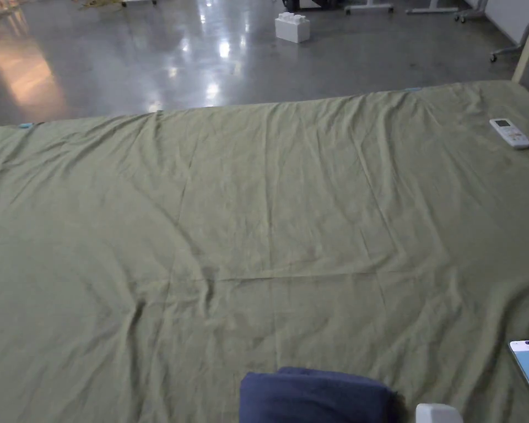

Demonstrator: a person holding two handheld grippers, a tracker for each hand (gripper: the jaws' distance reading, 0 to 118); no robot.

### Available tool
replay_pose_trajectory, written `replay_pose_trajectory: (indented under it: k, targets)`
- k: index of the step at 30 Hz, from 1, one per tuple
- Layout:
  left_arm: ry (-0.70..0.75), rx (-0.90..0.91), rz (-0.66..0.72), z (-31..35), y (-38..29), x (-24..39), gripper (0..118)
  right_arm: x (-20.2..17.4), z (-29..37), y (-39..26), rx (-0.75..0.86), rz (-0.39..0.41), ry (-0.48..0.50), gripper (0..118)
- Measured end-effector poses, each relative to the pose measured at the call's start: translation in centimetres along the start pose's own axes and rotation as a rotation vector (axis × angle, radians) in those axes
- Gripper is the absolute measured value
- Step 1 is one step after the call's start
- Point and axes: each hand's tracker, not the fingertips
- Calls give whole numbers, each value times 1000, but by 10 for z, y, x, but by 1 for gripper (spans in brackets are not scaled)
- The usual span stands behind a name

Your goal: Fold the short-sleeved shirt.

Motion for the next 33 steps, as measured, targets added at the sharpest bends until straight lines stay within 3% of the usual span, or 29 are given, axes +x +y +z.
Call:
replay_pose_trajectory:
  k: [3, 6, 12, 13, 16, 20, 24, 26, 30, 33]
  targets:
    - [-91, -121, -46, -29, 17, -17, 88, 1, 0, -5, 18, 35, -5, 0]
    - [-93, -231, -70, -67, 33, -29, 88, 5, 2, -6, 23, 35, 11, 0]
    - [-189, -308, -108, -111, 47, -18, 88, 10, 1, -3, 9, 24, 36, 0]
    - [-194, -323, -123, -113, 45, -15, 80, 11, 1, -4, 14, 15, 42, 0]
    - [-77, -369, -233, -121, 39, -3, 37, 11, 2, -3, 11, 0, 47, 0]
    - [-144, -346, -108, -104, 48, -1, 34, 12, 14, 9, -20, -50, 95, 0]
    - [-177, -260, 5, -53, 79, -8, 32, 17, 42, 7, 66, -153, 283, 0]
    - [-178, -202, -55, -6, 108, -23, 32, 19, 53, 4, 99, -202, 326, 0]
    - [-2, -88, -98, 79, 177, -69, 32, 16, 59, -4, 86, -182, 307, 0]
    - [149, -27, -74, 119, 225, -117, 32, 9, 59, -11, 52, -179, 393, 0]
